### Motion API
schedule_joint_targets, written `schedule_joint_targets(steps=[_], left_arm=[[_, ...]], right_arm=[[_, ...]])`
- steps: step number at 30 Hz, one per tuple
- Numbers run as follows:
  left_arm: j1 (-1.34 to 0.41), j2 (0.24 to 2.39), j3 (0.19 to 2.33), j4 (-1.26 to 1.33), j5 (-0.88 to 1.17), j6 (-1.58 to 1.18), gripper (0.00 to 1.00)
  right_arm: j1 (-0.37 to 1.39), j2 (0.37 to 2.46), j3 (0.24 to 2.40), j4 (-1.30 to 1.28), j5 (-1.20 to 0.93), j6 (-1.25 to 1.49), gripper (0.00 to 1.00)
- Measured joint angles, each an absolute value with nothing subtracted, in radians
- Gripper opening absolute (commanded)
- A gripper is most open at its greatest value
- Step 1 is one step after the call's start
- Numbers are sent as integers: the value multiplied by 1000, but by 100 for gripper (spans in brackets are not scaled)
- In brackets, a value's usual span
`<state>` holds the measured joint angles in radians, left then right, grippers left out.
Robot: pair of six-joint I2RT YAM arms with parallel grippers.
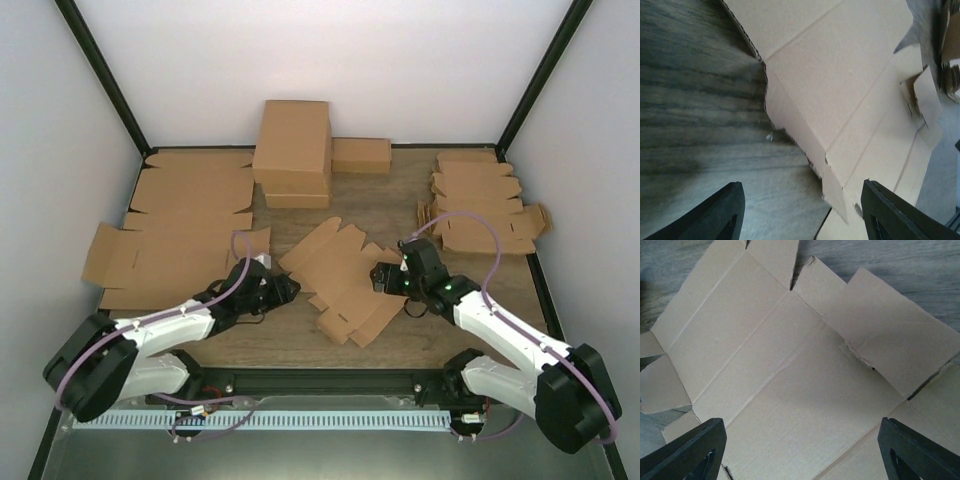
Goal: Fold the paper box
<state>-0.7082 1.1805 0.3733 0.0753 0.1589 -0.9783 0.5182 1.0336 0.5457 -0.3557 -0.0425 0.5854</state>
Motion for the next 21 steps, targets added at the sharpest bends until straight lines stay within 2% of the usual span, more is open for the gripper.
schedule_joint_targets(steps=[9,18,21], left_arm=[[-710,1360,405,195,107,-1076,57],[-712,1454,432,263,75,-1144,42],[-712,1473,441,281,66,-1156,32]], right_arm=[[518,986,505,-335,-44,583,87],[518,948,493,-320,-60,589,87],[518,941,487,-321,-60,592,87]])
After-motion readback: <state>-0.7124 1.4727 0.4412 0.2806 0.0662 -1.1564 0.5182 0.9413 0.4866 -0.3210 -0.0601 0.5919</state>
